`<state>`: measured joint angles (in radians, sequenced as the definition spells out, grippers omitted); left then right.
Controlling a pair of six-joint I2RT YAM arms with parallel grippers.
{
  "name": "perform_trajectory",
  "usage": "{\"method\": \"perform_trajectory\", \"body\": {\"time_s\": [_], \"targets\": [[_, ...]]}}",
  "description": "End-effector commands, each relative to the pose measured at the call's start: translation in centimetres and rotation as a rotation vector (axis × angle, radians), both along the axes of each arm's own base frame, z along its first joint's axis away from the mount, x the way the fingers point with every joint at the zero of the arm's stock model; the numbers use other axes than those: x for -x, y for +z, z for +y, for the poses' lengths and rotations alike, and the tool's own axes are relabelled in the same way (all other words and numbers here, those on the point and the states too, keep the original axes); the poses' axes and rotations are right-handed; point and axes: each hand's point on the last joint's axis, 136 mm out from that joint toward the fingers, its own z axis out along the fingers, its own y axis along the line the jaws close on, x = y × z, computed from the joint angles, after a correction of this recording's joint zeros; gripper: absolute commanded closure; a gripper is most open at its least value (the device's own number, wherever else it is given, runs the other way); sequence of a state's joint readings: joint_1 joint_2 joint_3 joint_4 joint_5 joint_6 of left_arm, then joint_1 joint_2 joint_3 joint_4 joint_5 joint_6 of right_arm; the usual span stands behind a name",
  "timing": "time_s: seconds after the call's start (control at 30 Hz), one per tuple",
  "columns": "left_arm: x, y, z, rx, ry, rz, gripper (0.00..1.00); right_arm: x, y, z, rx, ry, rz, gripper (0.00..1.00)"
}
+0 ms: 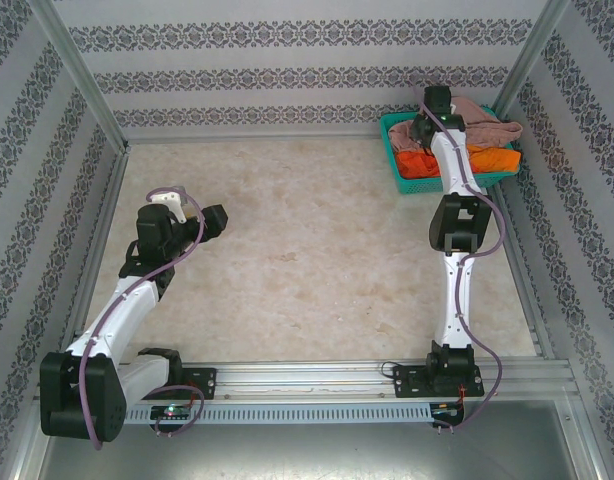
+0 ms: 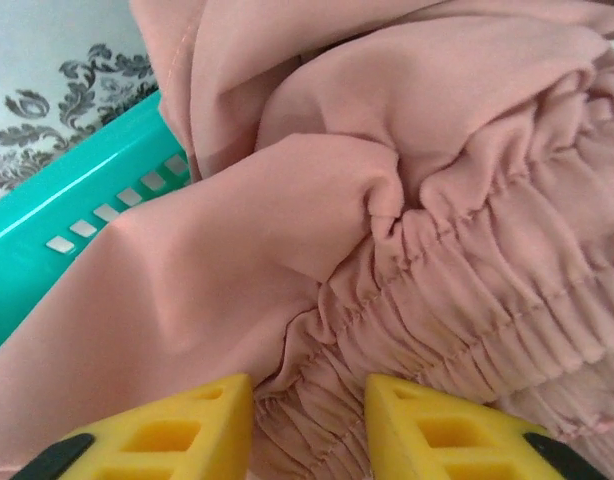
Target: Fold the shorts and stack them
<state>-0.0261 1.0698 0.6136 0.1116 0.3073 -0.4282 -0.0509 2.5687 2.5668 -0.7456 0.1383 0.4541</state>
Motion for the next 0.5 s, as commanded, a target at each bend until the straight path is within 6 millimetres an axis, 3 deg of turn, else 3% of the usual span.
{"method": "perform_trajectory", "body": {"time_s": [0.0,0.1,0.23,0.47], "targets": [[-0.2,0.3,-0.5,0.017,-0.013,0.01,0.0,0.7,0.5,-0.4,-0.021,-0.034,0.014,0.5],[-0.3,0.2,-0.5,0.016,-0.011,0.012,0.0,1.6,1.6,-0.2,-0.042,-0.047,0.01,0.45],[-0.5,-0.1,-0.5,0.023,-0.012,0.025,0.0,2.7,1.6,0.0,-0.093,-0.091,0.004,0.45],[-0.3,-0.1,-0.5,0.028,-0.009,0.024,0.0,1.8,1.3,0.9,-0.166,-0.112,-0.033,0.41]]}}
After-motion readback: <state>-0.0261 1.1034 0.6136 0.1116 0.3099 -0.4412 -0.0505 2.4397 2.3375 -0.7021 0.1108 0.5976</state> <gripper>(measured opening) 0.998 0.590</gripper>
